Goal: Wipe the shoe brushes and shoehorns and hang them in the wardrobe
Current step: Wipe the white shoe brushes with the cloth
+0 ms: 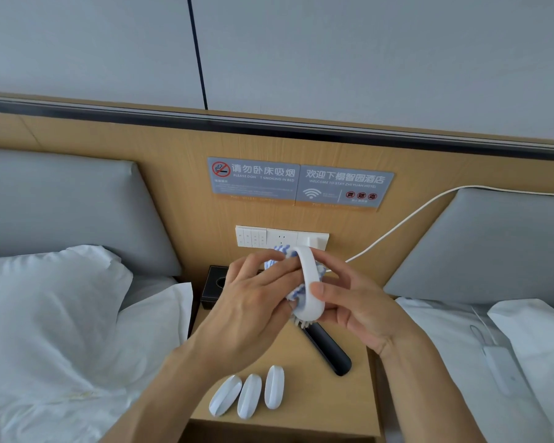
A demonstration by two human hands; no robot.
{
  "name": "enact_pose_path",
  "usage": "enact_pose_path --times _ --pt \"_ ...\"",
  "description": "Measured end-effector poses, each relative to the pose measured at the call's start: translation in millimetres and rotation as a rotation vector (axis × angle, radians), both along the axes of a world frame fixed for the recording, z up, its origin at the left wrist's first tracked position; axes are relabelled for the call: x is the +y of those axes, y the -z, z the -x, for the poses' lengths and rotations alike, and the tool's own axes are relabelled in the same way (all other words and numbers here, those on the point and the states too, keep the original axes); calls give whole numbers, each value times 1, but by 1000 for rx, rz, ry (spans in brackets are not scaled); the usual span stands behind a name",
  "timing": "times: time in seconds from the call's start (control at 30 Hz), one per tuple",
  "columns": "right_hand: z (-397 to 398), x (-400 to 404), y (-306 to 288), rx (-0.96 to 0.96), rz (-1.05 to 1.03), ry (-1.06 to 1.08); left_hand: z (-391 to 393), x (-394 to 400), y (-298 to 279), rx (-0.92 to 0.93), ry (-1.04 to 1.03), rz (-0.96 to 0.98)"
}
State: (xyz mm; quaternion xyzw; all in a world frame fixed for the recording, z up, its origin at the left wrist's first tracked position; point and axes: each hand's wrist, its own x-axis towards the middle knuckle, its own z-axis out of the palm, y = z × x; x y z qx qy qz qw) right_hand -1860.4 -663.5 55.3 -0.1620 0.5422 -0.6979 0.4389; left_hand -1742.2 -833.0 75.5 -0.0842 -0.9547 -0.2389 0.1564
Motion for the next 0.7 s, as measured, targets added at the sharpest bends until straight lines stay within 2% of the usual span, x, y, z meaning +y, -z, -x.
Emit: enact_pose_path --times 0.23,0.43,0.6,0.7 --pt "3 5 3 -58 -8 73 4 -9 -5 -108 171 -46" --pt "0 4 1 -117 6 113 2 -1 7 -56 91 -107" --pt "-3 -3 3 -158 12 181 8 16 22 -2 -25 -412" --pt "-6 -7 4 -166 0 204 11 20 25 44 -69 -504"
